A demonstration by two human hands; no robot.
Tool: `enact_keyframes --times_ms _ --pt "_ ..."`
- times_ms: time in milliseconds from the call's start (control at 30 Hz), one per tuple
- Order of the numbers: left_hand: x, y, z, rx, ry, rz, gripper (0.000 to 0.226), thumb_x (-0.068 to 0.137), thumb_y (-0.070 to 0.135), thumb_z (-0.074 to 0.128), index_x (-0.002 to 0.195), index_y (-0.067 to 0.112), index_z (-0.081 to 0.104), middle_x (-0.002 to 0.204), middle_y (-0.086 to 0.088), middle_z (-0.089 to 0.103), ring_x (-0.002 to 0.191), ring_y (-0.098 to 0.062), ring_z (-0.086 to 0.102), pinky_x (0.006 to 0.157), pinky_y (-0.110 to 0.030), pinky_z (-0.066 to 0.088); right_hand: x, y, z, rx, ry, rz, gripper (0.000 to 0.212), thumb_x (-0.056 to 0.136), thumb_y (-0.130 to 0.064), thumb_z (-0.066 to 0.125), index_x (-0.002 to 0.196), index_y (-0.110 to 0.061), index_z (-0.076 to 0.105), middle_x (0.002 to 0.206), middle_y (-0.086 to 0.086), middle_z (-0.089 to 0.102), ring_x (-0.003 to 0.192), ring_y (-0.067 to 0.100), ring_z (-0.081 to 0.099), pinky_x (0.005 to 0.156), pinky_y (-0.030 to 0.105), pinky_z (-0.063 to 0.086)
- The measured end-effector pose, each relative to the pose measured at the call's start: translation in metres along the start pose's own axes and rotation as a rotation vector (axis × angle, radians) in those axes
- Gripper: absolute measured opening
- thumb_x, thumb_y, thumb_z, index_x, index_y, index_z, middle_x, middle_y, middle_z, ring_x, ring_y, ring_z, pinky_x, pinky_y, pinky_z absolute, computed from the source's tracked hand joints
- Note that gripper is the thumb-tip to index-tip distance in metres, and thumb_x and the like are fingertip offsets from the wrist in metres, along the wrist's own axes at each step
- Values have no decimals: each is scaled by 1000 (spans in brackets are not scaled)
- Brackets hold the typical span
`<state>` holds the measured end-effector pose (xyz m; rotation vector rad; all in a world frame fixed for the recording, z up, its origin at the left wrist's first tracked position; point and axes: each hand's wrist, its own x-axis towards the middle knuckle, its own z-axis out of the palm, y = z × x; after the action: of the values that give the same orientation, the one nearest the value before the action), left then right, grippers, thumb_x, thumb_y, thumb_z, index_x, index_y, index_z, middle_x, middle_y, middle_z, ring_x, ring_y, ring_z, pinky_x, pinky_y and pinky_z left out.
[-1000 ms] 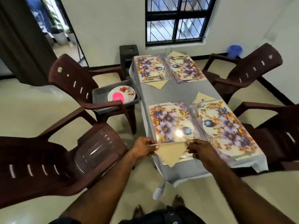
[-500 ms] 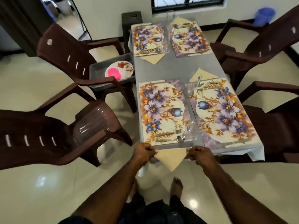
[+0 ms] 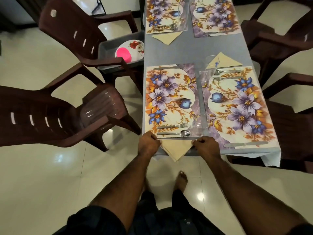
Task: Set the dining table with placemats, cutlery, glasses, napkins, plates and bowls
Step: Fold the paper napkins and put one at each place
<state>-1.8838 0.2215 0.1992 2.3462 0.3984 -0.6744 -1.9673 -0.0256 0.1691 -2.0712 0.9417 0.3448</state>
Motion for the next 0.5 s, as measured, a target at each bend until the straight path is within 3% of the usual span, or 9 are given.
enact_keyframes --times_ms 133,500 --pt "-7 3 0 33 32 -13 33 88 36 84 106 22 60 112 3 65 102 -16 62 81 -34 56 0 -3 0 -67 35 0 27 91 -43 74 94 -16 74 90 4 74 85 24 67 80 36 56" --pt "-10 2 1 -51 77 -33 50 87 48 81 120 27 51 126 1 69 111 -23 70 90 -46 63 -3 -10 -2 -105 42 31 27 92 -41 72 100 -15 72 98 6 73 89 23 65 79 35 55"
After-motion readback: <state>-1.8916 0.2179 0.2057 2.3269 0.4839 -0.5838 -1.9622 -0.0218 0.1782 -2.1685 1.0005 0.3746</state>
